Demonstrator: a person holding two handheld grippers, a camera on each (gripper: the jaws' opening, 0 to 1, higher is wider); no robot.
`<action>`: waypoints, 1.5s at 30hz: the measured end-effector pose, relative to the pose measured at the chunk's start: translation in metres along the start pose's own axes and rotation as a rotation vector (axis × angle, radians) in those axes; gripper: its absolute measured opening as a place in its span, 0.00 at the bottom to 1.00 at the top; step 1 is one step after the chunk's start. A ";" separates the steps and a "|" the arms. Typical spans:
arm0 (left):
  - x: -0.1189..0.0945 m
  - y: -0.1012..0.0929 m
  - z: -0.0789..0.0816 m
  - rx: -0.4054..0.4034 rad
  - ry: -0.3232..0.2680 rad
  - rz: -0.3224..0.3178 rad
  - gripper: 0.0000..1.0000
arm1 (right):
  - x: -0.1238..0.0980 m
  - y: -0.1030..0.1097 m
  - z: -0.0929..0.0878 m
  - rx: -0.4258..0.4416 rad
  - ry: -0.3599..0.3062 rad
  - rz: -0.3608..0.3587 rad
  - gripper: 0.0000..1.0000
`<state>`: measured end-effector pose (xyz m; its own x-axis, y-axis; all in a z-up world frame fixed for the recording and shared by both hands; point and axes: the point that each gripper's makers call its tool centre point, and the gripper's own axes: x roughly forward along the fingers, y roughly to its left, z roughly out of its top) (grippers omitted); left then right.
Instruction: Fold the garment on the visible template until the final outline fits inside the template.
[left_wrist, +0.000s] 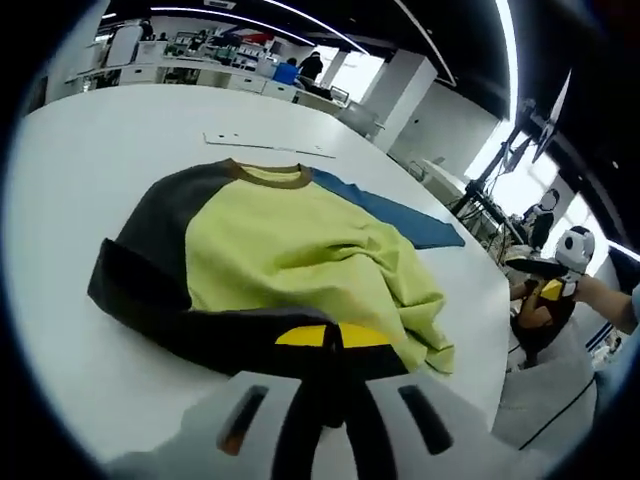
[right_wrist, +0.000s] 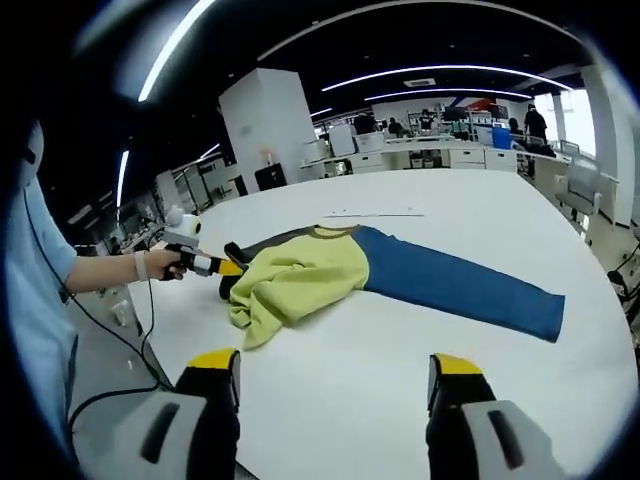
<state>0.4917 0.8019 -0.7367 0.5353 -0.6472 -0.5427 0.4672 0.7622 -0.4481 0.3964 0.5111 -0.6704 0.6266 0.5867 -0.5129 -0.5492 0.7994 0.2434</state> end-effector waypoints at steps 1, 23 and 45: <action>-0.001 0.000 0.001 0.006 -0.004 0.001 0.00 | 0.000 0.000 0.000 0.002 -0.001 0.000 0.77; -0.050 0.033 -0.009 0.027 -0.094 0.111 0.22 | 0.009 0.014 -0.001 0.005 -0.004 0.034 0.76; -0.087 0.032 -0.012 -0.099 -0.128 0.098 0.00 | 0.006 0.019 -0.003 0.016 -0.007 0.031 0.75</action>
<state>0.4512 0.8826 -0.7124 0.6629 -0.5614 -0.4954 0.3404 0.8153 -0.4685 0.3882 0.5292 -0.6709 0.6131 0.6123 -0.4992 -0.5597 0.7826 0.2725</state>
